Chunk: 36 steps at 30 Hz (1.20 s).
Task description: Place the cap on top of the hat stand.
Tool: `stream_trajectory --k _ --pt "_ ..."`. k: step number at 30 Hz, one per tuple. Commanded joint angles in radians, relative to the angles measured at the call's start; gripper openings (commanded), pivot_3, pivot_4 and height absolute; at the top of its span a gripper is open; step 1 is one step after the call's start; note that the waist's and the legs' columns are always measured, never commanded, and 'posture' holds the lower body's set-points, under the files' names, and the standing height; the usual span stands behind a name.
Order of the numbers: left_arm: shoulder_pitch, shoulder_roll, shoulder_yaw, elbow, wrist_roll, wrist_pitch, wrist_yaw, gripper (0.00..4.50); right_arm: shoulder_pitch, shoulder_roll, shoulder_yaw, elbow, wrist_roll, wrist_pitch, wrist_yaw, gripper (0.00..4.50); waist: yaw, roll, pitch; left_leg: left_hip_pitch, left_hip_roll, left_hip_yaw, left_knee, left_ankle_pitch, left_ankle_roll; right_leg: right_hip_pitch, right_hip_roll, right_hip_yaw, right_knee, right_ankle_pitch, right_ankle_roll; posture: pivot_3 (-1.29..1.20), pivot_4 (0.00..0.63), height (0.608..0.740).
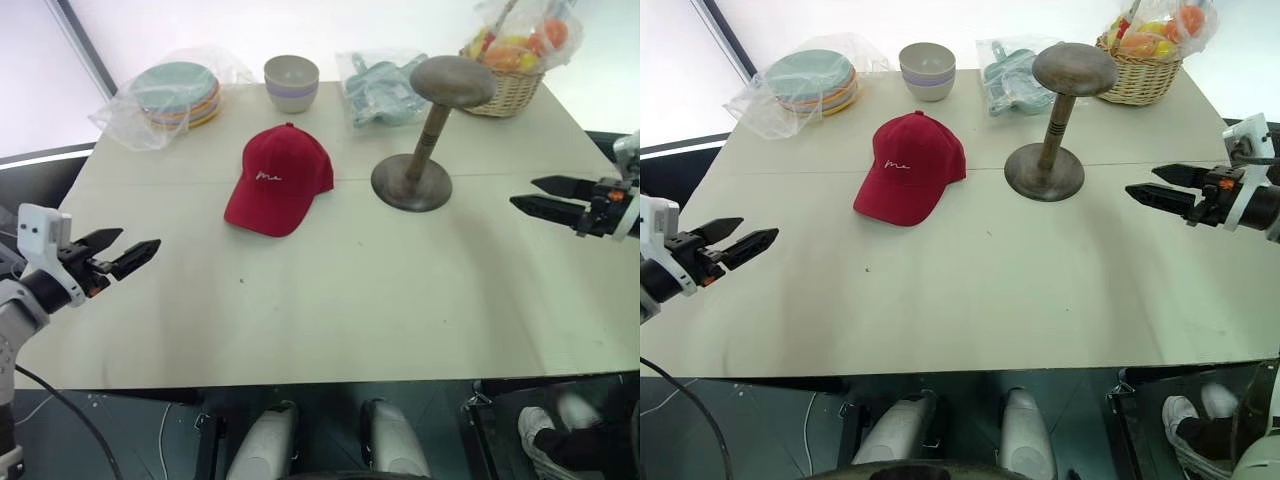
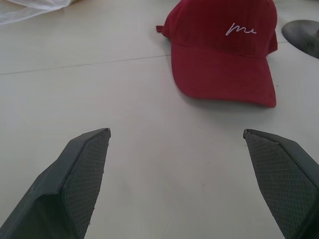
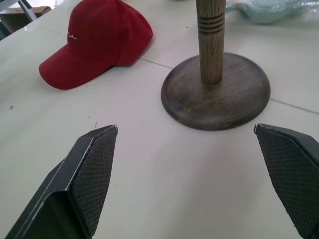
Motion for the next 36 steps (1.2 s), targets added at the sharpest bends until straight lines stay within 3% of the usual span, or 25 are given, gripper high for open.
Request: stream_trajectory --k 1,28,33,36 --pt "-0.015 0.011 0.005 -0.013 0.003 -0.025 0.001 4.47 -0.024 -0.016 -0.016 0.005 -0.003 -0.023 -0.008 4.50 0.000 0.000 0.000 0.000 0.000 0.000 0.000 0.000 0.000 0.000 0.000 0.000 0.000 0.000 0.000 0.00 0.150 0.740" --pt "-0.059 0.053 -0.048 0.009 0.094 -0.047 0.032 4.47 -0.082 -0.020 0.001 0.043 -0.038 -0.049 -0.034 4.50 0.000 0.000 0.000 0.000 0.000 0.000 -0.001 0.000 0.000 0.000 0.000 0.000 -0.001 0.000 0.000 0.00 0.150 0.740" --pt "-0.073 0.069 -0.065 0.021 0.151 -0.141 0.013 4.47 -0.066 -0.016 -0.001 -0.159 0.060 0.136 -0.029 4.50 0.000 0.001 0.000 0.000 0.000 0.000 -0.001 0.000 0.000 0.000 0.000 0.000 -0.001 0.000 0.000 0.00 0.150 0.740" --pt "-0.091 0.110 -0.088 0.079 0.219 -0.262 -0.036 4.47 -0.068 0.026 -0.071 -0.430 0.329 0.445 -0.071 4.50 -0.002 0.001 0.001 0.000 0.001 0.000 -0.002 0.000 0.000 -0.001 0.000 0.000 -0.002 0.000 0.000 0.00 0.150 0.740"
